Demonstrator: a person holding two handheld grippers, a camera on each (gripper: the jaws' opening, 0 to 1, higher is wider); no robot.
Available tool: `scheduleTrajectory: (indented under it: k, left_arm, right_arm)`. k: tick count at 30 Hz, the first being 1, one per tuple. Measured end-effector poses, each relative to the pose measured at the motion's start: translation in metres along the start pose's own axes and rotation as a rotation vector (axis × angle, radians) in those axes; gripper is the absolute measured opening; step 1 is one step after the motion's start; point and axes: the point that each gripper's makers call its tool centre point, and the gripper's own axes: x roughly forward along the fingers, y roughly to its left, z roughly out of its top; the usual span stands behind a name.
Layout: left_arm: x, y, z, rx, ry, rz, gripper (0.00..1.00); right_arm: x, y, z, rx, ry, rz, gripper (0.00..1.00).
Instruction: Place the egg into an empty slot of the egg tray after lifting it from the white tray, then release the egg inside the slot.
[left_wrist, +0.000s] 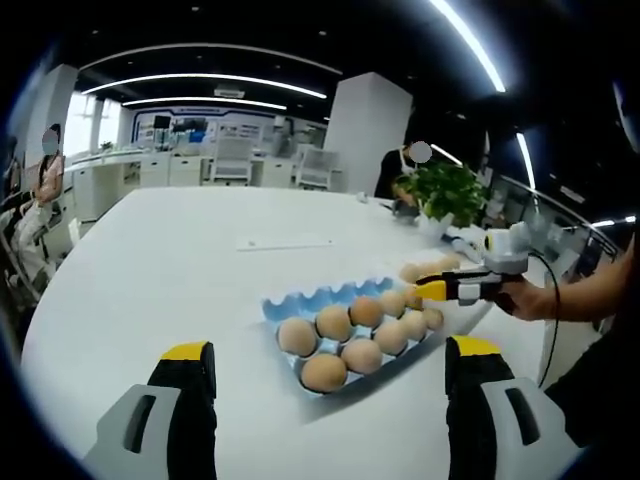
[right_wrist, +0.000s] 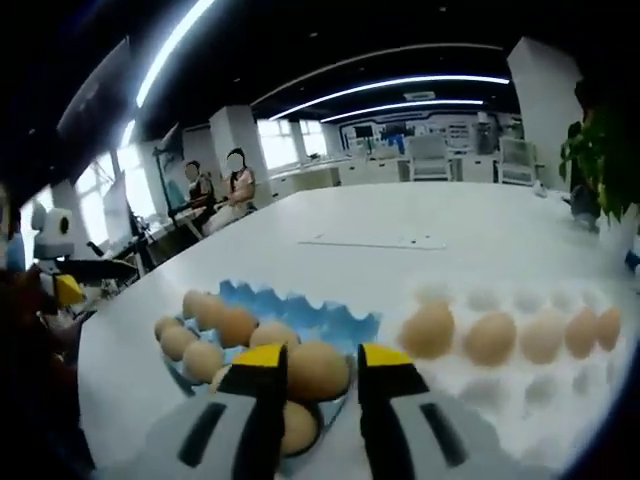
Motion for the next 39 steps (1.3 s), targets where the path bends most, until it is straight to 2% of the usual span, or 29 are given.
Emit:
scheduleTrajectory:
  k: [4, 9, 10, 12, 22, 25, 28, 30, 35, 39]
  left_arm:
    - [0.0, 0.0, 0.001, 0.003, 0.0, -0.003, 0.96]
    - [0.0, 0.001, 0.0, 0.001, 0.001, 0.001, 0.96]
    - [0.0, 0.001, 0.0, 0.001, 0.001, 0.002, 0.96]
    - [0.0, 0.002, 0.001, -0.001, -0.001, 0.005, 0.96]
    - [0.001, 0.005, 0.003, -0.003, -0.003, 0.018, 0.96]
    - [0.0, 0.007, 0.002, -0.001, 0.0, 0.025, 0.96]
    - [-0.001, 0.009, 0.0, -0.009, 0.003, 0.035, 0.96]
    - [-0.001, 0.009, -0.001, -0.013, 0.004, 0.035, 0.96]
    - [-0.001, 0.008, -0.003, -0.013, 0.01, 0.033, 0.96]
    - [-0.001, 0.01, -0.002, -0.014, 0.008, 0.036, 0.96]
  right_arm:
    - [-0.005, -0.026, 0.013, 0.004, -0.047, -0.109, 0.28]
    - [-0.007, -0.048, 0.011, 0.034, -0.036, -0.187, 0.28]
    - [-0.008, -0.056, 0.012, 0.035, -0.044, -0.224, 0.28]
    - [-0.008, -0.061, 0.013, 0.043, -0.052, -0.243, 0.28]
    - [0.017, -0.071, 0.006, 0.009, 0.015, -0.289, 0.29]
    - [0.023, -0.076, -0.006, -0.044, 0.084, -0.305, 0.28]
    - [0.025, -0.076, -0.002, -0.123, 0.081, -0.315, 0.26]
    - [0.025, -0.076, -0.002, -0.136, 0.074, -0.308, 0.25]
    - [0.019, -0.076, 0.001, -0.108, 0.05, -0.298, 0.24]
    - [0.014, -0.071, 0.016, -0.107, 0.002, -0.291, 0.24]
